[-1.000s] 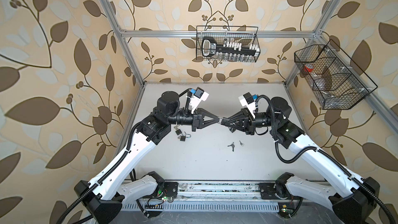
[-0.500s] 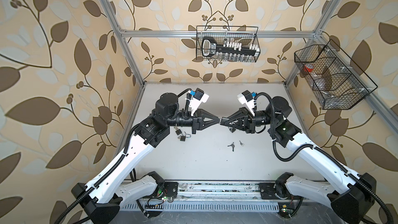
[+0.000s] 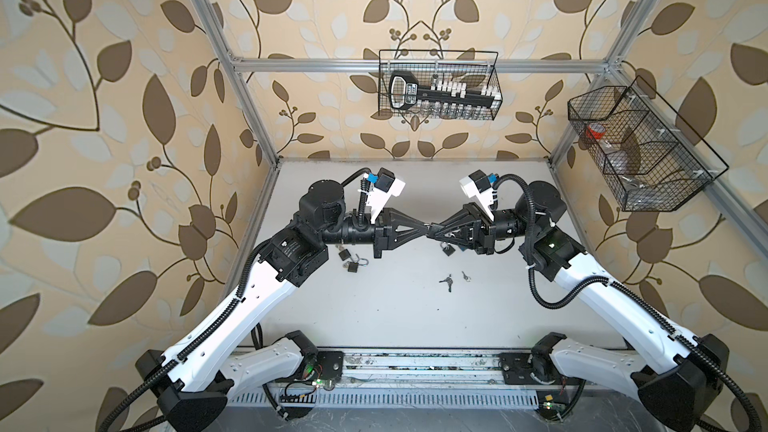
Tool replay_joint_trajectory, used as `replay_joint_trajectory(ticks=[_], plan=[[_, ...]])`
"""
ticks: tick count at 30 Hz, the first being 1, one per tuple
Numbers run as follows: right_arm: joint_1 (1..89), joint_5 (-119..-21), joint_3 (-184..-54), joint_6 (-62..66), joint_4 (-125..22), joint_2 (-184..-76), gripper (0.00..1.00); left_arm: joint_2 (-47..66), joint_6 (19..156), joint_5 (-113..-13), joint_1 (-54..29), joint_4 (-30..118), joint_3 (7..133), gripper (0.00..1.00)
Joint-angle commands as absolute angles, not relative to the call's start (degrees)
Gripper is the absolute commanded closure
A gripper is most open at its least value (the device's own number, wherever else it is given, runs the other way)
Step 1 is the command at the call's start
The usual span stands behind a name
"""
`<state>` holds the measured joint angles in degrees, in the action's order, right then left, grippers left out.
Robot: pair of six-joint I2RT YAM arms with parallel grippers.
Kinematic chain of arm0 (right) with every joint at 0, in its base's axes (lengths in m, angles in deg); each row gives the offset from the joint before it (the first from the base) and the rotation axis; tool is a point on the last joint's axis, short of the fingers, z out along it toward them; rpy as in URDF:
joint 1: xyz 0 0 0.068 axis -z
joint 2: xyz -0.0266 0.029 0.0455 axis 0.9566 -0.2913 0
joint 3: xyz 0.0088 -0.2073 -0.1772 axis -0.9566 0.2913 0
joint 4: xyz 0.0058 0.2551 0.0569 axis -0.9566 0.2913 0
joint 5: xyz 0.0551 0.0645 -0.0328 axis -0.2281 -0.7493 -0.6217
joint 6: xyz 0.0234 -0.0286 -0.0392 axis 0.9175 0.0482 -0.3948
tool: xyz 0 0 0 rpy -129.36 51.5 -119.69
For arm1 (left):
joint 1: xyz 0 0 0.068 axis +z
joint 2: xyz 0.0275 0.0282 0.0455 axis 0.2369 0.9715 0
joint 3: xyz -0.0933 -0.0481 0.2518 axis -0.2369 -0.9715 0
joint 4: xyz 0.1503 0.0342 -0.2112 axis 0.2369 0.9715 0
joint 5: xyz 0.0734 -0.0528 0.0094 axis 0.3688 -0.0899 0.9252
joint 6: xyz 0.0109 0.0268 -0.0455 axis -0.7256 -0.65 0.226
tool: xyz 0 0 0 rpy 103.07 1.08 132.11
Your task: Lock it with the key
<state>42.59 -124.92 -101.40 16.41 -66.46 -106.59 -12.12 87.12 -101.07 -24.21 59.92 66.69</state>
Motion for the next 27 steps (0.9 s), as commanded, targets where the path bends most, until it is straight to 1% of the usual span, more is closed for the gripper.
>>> replay_joint_trajectory(ticks=[1, 5, 11, 16, 17, 18, 19, 23, 27], plan=[[38.98, -117.11, -105.61, 14.57, -72.50, -107.32, 1.00, -6.49, 85.44, -102.48, -31.21, 65.13, 63.57, 1.00], [40.88, -116.32, -103.60, 11.24, -68.81, -104.63, 1.00, -10.54, 84.81, -97.25, -28.99, 66.66, 64.14, 1.00], [42.92, -118.13, -99.86, 4.17, -60.98, -100.75, 1.00, -15.98, 88.30, -97.99, -22.05, 63.99, 64.71, 1.00], [42.94, -119.88, -98.44, 2.56, -58.85, -100.38, 1.00, -15.93, 88.47, -99.59, -21.53, 64.39, 66.57, 1.00], [42.94, -119.74, -98.59, 2.42, -58.70, -100.47, 0.90, -15.56, 88.72, -100.12, -21.52, 64.23, 66.79, 1.00], [42.95, -119.31, -98.76, 2.12, -58.42, -100.51, 0.78, -15.18, 88.85, -100.50, -21.49, 64.27, 66.96, 1.00], [42.97, -118.59, -99.08, 1.34, -57.94, -100.46, 0.68, -14.89, 89.06, -100.77, -21.52, 64.14, 67.15, 1.00], [42.92, -112.66, -99.48, -3.36, -55.09, -99.11, 0.57, -14.62, 89.36, -99.44, -21.53, 64.90, 67.74, 1.00], [42.50, -100.68, -97.82, -10.47, -50.70, -97.04, 0.56, -15.10, 88.80, -95.05, -21.47, 67.45, 68.34, 1.00]])
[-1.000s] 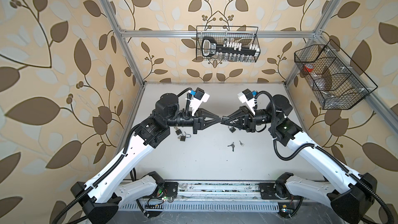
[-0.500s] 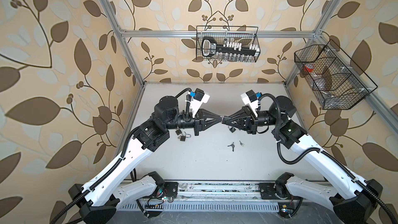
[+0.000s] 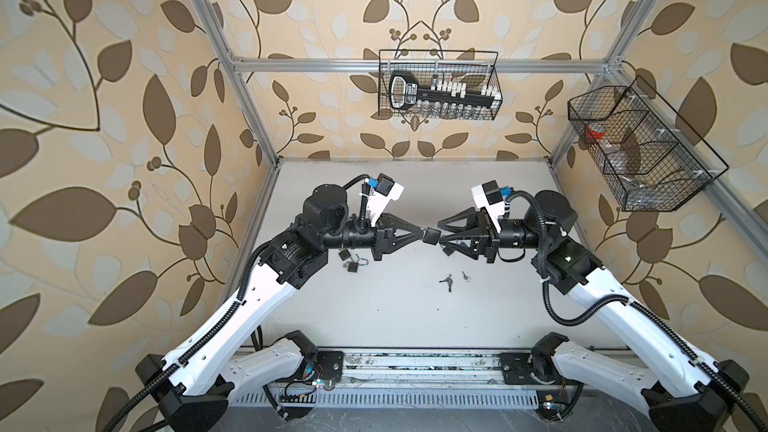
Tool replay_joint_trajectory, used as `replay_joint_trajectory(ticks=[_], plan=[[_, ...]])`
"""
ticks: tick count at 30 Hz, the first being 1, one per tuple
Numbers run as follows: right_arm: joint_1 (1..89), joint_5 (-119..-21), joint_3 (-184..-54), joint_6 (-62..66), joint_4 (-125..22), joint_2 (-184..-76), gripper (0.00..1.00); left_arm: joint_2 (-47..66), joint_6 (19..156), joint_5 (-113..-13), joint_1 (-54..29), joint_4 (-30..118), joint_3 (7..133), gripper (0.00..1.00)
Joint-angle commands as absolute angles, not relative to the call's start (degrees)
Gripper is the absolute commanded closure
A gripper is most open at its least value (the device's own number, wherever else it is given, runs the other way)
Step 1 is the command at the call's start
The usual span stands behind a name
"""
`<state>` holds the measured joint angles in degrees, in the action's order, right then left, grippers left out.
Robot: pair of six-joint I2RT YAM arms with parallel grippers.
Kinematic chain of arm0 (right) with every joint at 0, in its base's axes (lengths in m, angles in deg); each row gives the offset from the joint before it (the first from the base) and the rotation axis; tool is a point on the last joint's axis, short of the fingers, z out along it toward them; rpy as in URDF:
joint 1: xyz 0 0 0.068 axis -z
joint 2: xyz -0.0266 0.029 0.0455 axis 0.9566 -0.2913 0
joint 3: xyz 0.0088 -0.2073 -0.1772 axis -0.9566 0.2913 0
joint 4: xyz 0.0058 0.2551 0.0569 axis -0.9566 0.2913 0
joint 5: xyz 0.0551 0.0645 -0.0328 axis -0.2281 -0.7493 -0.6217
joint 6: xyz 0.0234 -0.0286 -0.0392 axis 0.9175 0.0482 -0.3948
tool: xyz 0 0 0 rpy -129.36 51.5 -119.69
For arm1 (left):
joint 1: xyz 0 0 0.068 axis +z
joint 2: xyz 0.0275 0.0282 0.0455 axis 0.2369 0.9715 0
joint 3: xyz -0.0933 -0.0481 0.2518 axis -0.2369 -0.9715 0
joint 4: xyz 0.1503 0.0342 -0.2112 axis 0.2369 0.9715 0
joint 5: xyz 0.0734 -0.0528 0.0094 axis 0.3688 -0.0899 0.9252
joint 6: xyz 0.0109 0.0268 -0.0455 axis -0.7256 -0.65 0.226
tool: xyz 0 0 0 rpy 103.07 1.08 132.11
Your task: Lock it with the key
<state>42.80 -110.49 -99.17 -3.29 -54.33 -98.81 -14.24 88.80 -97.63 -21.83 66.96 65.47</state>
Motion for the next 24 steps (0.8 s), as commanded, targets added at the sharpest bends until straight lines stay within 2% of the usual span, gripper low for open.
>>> replay_joint_trajectory(ticks=[1, 5, 9, 20, 24], plan=[[42.27, -97.73, -97.11, -11.69, -50.27, -96.55, 0.57, -15.15, 89.07, -93.52, -21.49, 67.80, 68.46, 1.00], [39.76, -86.10, -93.09, -15.44, -51.37, -94.64, 0.58, -15.45, 90.94, -86.94, -21.51, 68.60, 68.48, 1.00], [36.43, -79.68, -88.56, -17.10, -57.20, -94.20, 0.58, -14.16, 92.90, -82.72, -21.50, 69.58, 69.11, 1.00], [31.61, -71.56, -81.89, -16.06, -73.38, -97.46, 0.57, -13.99, 96.92, -77.97, -21.52, 66.90, 67.88, 1.00], [31.25, -72.35, -82.59, -15.06, -75.73, -100.33, 0.59, -14.52, 97.26, -78.17, -21.53, 66.64, 67.29, 1.00]])
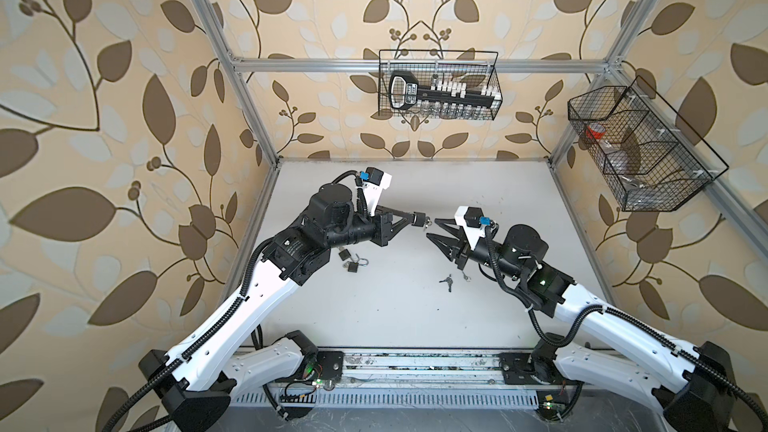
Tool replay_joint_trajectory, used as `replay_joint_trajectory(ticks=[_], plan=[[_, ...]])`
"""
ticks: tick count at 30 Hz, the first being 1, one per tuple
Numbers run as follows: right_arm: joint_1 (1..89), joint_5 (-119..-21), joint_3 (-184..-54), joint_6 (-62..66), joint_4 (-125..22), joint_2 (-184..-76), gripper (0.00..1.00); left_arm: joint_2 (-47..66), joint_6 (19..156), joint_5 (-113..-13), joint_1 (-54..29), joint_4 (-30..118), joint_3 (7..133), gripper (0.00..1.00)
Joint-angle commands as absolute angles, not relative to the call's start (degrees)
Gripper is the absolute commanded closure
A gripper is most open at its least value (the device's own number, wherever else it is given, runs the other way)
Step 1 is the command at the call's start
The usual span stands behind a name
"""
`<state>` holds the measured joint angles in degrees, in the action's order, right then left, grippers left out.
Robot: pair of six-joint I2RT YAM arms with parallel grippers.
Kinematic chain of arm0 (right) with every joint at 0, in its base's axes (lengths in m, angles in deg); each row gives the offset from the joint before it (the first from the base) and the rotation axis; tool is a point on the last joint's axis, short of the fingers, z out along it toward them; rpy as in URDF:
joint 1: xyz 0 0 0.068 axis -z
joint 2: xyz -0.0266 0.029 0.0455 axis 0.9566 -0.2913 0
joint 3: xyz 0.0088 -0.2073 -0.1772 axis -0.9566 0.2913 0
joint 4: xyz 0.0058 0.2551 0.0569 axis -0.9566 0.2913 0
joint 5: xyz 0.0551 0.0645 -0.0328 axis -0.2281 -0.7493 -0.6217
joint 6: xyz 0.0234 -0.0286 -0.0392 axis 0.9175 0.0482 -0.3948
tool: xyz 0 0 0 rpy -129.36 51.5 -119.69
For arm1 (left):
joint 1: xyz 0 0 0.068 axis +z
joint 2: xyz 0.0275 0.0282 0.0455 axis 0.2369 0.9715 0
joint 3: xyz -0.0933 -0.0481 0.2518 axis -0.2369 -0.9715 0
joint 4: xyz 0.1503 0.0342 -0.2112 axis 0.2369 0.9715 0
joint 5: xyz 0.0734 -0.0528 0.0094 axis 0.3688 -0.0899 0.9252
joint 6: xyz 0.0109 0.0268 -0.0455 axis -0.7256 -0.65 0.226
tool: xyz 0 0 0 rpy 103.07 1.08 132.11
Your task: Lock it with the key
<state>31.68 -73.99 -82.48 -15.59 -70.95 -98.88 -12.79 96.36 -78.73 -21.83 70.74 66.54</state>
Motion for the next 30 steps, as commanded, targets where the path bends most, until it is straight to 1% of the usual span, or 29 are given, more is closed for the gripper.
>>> replay_joint_trajectory(ticks=[1, 6, 11, 18, 24, 30], plan=[[31.11, -72.80, -82.92, -14.95, -76.00, -100.92, 0.60, -14.62, 97.28, -77.94, -21.51, 66.72, 67.16, 1.00], [30.47, -72.48, -84.14, -13.93, -76.81, -102.86, 0.62, -15.15, 97.28, -77.72, -21.51, 66.77, 66.83, 1.00], [30.52, -71.73, -84.28, -12.97, -77.11, -103.46, 0.66, -15.55, 97.18, -77.85, -21.52, 66.75, 66.39, 1.00], [30.47, -71.07, -84.15, -12.31, -77.96, -103.14, 0.68, -15.59, 97.45, -78.50, -21.54, 66.43, 65.89, 1.00], [30.45, -71.24, -84.78, -12.14, -77.93, -103.40, 0.74, -15.70, 97.56, -78.85, -21.49, 66.33, 65.85, 1.00], [30.49, -71.25, -84.72, -11.87, -77.71, -103.47, 0.83, -15.85, 97.52, -78.85, -21.51, 66.32, 65.49, 1.00]])
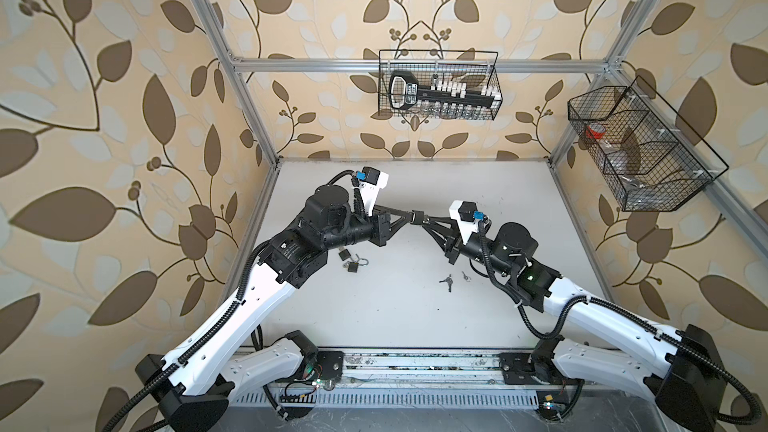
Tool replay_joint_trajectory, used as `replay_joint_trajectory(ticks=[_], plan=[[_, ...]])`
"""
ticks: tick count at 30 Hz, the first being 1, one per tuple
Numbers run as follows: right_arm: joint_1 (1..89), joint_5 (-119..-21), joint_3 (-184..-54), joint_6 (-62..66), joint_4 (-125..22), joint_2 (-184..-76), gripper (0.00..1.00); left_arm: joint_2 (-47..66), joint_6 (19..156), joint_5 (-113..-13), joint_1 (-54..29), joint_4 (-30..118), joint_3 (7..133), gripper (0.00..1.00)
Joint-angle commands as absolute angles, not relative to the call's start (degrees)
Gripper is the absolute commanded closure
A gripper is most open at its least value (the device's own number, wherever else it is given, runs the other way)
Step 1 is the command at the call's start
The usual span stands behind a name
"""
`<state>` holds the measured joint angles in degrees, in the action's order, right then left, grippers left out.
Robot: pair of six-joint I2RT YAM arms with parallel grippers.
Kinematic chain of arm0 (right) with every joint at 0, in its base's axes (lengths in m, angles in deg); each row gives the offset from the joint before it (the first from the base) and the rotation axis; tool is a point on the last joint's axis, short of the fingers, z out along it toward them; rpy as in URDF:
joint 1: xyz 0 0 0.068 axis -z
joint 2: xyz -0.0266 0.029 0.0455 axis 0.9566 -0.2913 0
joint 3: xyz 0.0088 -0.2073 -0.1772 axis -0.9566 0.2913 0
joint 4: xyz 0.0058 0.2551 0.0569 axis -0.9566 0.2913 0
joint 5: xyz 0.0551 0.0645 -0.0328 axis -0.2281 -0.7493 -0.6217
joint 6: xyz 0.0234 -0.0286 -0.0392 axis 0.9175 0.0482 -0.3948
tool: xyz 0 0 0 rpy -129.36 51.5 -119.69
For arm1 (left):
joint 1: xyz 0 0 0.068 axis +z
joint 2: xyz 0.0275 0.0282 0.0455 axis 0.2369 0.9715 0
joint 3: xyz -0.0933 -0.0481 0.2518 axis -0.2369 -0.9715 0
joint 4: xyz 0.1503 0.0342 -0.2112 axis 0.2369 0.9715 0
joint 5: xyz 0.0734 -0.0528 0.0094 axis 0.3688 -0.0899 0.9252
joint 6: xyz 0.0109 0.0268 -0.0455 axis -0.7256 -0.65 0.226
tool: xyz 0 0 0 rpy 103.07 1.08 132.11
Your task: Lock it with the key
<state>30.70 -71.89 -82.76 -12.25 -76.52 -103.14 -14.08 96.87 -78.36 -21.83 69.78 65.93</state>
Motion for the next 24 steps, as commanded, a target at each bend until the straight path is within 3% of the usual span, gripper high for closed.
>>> replay_joint_trajectory(ticks=[1, 10, 17, 24], plan=[[30.48, -71.19, -84.67, -11.79, -77.71, -103.34, 0.83, -15.85, 97.51, -78.85, -21.49, 66.33, 65.49, 1.00], [30.52, -69.81, -84.35, -11.87, -76.51, -102.72, 1.00, -15.92, 97.27, -78.60, -21.49, 66.54, 65.48, 1.00], [30.84, -62.66, -84.02, -9.65, -73.12, -102.80, 1.00, -17.55, 96.76, -77.19, -21.52, 66.14, 64.93, 1.00], [33.16, -64.23, -83.30, -7.21, -71.97, -102.58, 1.00, -17.78, 96.40, -76.29, -21.48, 66.62, 65.05, 1.00]])
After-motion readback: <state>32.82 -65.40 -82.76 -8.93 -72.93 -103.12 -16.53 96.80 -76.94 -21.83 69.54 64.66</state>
